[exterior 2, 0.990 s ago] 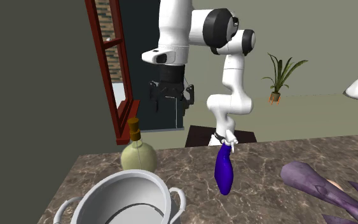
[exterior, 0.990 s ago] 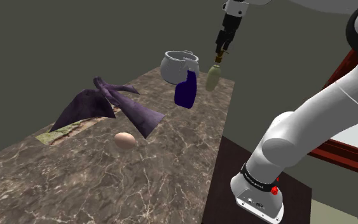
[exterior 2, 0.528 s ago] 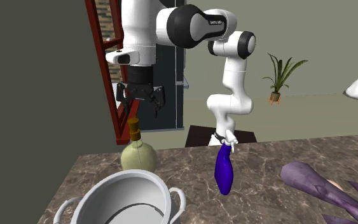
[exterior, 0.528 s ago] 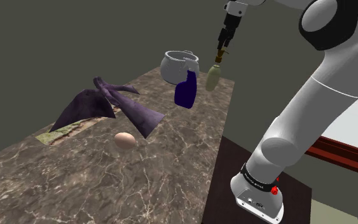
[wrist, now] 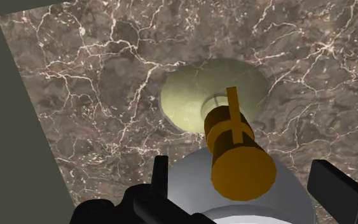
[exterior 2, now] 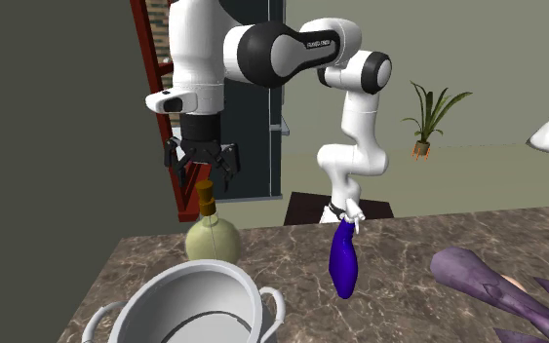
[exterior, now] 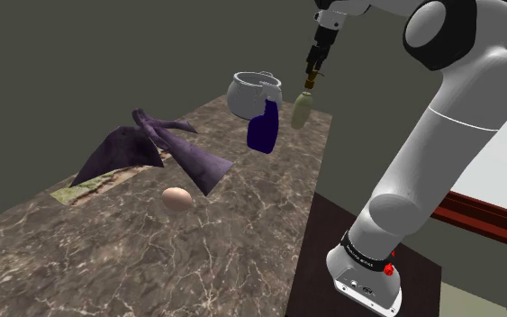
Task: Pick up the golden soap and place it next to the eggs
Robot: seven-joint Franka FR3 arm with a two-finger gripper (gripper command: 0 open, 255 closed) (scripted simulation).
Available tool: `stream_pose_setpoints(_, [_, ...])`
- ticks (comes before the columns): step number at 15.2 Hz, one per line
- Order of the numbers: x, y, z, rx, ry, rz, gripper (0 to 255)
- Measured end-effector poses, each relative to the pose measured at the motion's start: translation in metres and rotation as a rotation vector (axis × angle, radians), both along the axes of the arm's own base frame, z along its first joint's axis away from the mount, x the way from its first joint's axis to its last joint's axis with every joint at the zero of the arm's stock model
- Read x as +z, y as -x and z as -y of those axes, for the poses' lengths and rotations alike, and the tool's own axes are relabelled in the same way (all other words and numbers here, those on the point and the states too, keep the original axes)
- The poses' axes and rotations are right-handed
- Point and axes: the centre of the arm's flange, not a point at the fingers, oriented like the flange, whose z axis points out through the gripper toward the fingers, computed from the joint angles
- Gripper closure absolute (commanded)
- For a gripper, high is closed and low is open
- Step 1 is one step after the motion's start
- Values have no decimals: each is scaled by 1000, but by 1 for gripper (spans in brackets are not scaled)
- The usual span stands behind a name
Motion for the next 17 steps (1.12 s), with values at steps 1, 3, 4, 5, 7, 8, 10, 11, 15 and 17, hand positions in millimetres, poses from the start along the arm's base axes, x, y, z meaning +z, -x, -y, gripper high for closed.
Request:
stream_pose_setpoints(1, [-7, 0, 0, 0, 0, 0, 0])
stream_pose_setpoints(3, [-13, -2, 0, 0, 0, 0, 0])
stream_pose_setpoints(4, [-14, -2, 0, 0, 0, 0, 0])
stream_pose_setpoints(5, [-14, -2, 0, 0, 0, 0, 0])
stream_pose_setpoints(7, [-15, -2, 1, 0, 0, 0, 0])
stream_pose_setpoints(8, [-15, -2, 1, 0, 0, 0, 0])
stream_pose_setpoints(10, [-15, -2, 1, 0, 0, 0, 255])
stream_pose_setpoints(11, [-15, -2, 1, 0, 0, 0, 255])
stream_pose_setpoints(15, [-15, -2, 1, 0, 0, 0, 255])
stream_pose_setpoints(17, [-15, -2, 0, 0, 0, 0, 255])
